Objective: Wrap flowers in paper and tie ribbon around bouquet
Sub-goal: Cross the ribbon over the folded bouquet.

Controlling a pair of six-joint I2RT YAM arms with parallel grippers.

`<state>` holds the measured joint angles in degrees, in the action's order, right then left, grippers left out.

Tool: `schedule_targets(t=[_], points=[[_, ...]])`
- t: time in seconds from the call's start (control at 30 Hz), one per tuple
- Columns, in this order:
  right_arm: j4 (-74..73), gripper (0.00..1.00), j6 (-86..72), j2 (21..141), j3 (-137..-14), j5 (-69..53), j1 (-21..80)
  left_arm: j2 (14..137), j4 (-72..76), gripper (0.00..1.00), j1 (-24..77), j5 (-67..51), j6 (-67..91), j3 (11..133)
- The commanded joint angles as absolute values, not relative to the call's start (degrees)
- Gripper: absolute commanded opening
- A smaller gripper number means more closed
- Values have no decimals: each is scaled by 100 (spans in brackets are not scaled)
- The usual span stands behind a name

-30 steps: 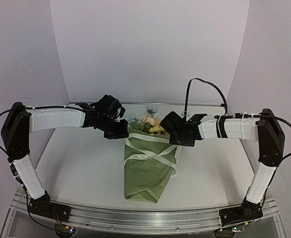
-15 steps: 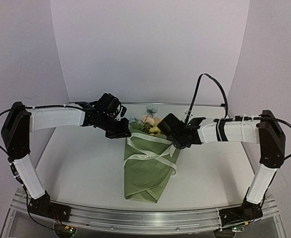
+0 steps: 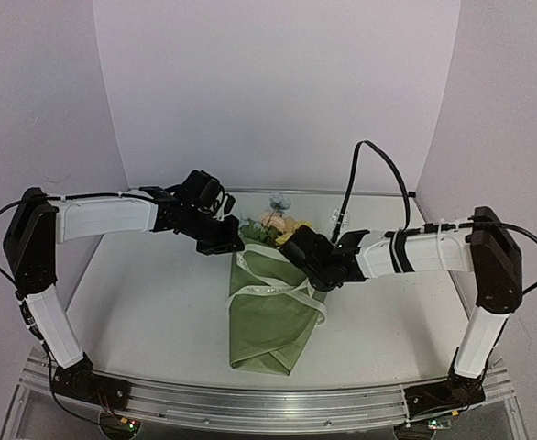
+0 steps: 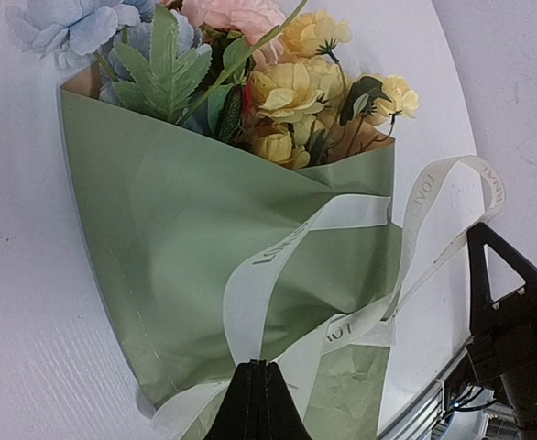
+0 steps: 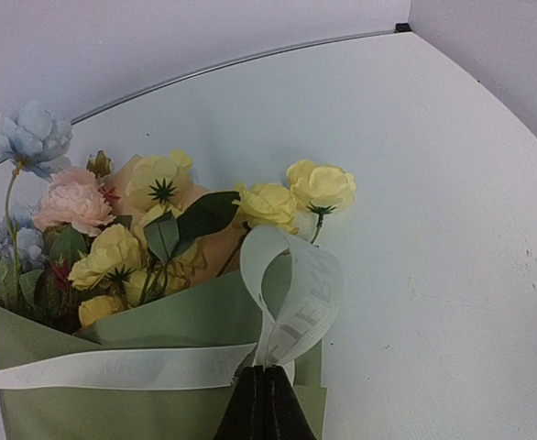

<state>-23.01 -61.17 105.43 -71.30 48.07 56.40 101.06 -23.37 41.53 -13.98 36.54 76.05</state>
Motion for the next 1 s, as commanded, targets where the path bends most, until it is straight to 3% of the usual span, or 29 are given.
schedule_targets(t=[0.0, 0.97], points=[[-2281, 0, -6188, 10542, -6903, 5237, 5739, 10126, -2178, 0, 4113, -1482, 3715, 7867], [-2659, 0, -6691, 10775, -6989, 5591, 5918, 10144, -2110, 0, 4105, -1600, 3782, 7849]])
